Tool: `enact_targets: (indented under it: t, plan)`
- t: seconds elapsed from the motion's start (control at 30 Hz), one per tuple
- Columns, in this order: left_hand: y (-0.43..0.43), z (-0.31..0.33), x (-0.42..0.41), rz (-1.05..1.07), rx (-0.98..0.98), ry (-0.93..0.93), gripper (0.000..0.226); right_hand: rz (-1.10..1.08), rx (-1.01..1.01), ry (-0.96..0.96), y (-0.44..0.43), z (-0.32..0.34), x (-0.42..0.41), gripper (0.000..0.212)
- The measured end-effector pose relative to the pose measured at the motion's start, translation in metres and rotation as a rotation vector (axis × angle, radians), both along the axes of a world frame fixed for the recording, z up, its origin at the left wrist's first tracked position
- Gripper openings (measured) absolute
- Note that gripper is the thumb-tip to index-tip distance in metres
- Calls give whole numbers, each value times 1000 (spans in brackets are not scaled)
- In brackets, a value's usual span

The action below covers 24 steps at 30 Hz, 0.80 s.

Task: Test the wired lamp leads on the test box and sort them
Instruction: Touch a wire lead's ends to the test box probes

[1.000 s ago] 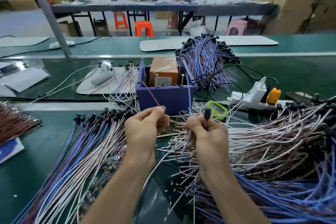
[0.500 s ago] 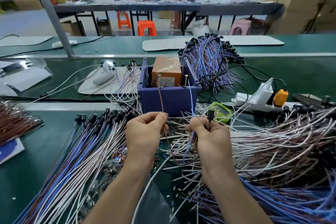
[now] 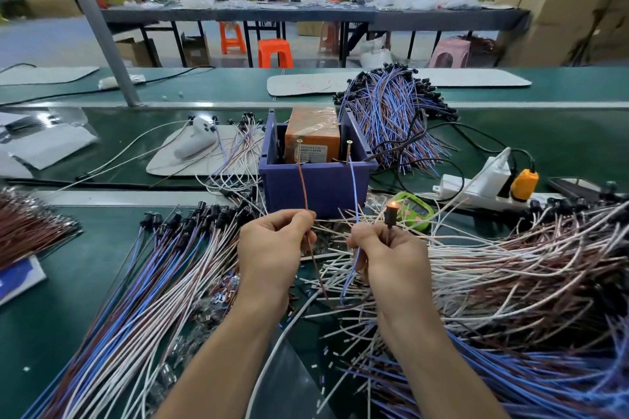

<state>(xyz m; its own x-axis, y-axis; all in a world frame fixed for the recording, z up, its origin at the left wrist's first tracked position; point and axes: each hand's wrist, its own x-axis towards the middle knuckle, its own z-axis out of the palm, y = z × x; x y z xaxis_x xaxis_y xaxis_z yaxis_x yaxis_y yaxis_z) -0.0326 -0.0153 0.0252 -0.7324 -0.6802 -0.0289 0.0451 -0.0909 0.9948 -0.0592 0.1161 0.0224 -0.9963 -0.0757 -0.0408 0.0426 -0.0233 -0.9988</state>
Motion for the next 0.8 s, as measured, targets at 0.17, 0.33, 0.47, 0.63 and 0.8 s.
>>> enact_targets:
  t: [0.17, 0.33, 0.47, 0.63, 0.8]
  plan:
    - [-1, -2, 0, -1, -3, 1, 19, -7, -4, -2, 1, 1, 1, 33]
    - [-1, -1, 2, 12, -21, -1, 21, -28, -62, -22, 3, 1, 2, 33]
    - [0, 1, 4, -2, -12, 11, 21, -14, -143, -18, 4, 6, 4, 37]
    - [4, 6, 12, -130, -24, 74, 19, 113, -282, -71, 12, 23, 7, 40]
    - [17, 17, 18, -375, 83, 97, 38, 322, -44, -141, 36, 35, 14, 35]
